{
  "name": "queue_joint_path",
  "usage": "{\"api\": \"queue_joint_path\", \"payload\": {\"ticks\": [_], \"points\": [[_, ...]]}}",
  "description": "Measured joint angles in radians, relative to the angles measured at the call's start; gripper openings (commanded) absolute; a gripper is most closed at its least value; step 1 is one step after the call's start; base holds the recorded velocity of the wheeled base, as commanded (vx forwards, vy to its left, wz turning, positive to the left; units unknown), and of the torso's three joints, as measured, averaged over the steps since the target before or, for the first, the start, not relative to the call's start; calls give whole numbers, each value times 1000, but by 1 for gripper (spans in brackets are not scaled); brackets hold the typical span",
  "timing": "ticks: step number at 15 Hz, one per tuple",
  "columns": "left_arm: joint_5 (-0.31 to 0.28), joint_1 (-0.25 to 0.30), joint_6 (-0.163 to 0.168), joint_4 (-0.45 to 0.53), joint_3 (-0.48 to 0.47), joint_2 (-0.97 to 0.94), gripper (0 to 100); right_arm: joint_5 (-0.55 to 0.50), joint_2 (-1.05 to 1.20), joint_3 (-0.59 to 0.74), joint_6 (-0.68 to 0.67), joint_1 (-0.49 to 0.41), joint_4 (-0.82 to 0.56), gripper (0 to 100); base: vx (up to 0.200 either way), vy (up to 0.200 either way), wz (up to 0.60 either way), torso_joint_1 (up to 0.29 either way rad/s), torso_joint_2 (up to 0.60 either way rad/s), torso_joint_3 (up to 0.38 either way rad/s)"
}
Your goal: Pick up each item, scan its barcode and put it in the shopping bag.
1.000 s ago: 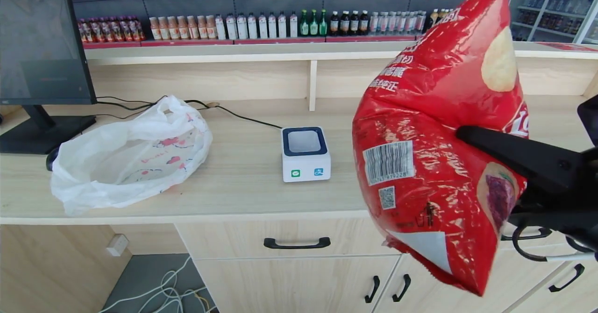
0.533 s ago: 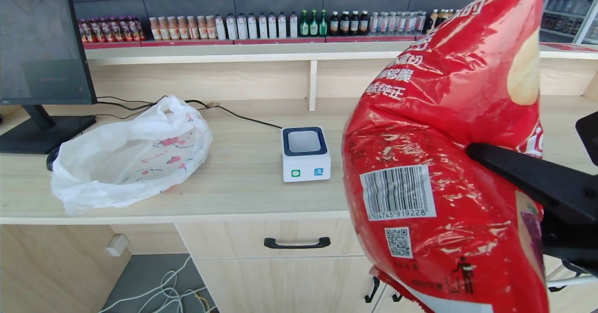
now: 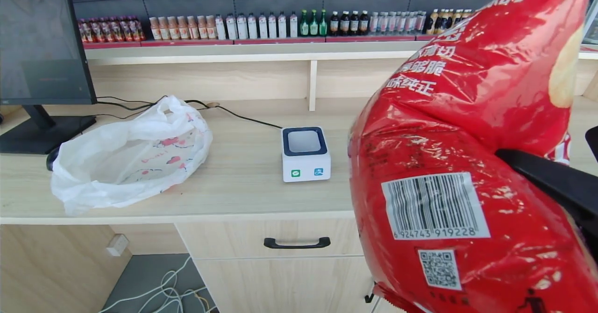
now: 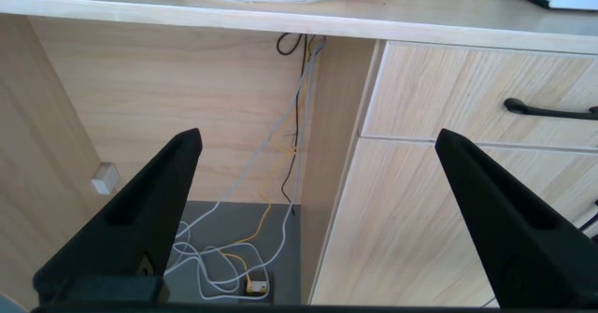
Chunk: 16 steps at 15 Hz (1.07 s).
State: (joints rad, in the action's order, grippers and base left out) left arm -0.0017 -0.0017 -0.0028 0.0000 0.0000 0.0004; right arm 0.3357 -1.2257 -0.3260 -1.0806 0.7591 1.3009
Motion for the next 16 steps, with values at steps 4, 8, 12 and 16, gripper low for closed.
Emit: {"api": "queue_joint_path", "payload": {"ticks": [4, 8, 12, 16], "points": [[0, 0, 0, 0, 0, 0, 100, 0, 8, 7, -1, 1, 0, 0, 0, 0, 0, 0, 0, 0], [0, 0, 0, 0, 0, 0, 100, -1, 10, 5, 0, 0, 10, 0, 0, 0, 0, 0, 0, 0], [0, 0, 0, 0, 0, 0, 100, -7, 7, -6, 56, 0, 24, 0, 0, 0, 0, 0, 0, 0], [0, 0, 0, 0, 0, 0, 100, -9, -3, -6, 184, -5, 23, 0, 0, 0, 0, 0, 0, 0]]}}
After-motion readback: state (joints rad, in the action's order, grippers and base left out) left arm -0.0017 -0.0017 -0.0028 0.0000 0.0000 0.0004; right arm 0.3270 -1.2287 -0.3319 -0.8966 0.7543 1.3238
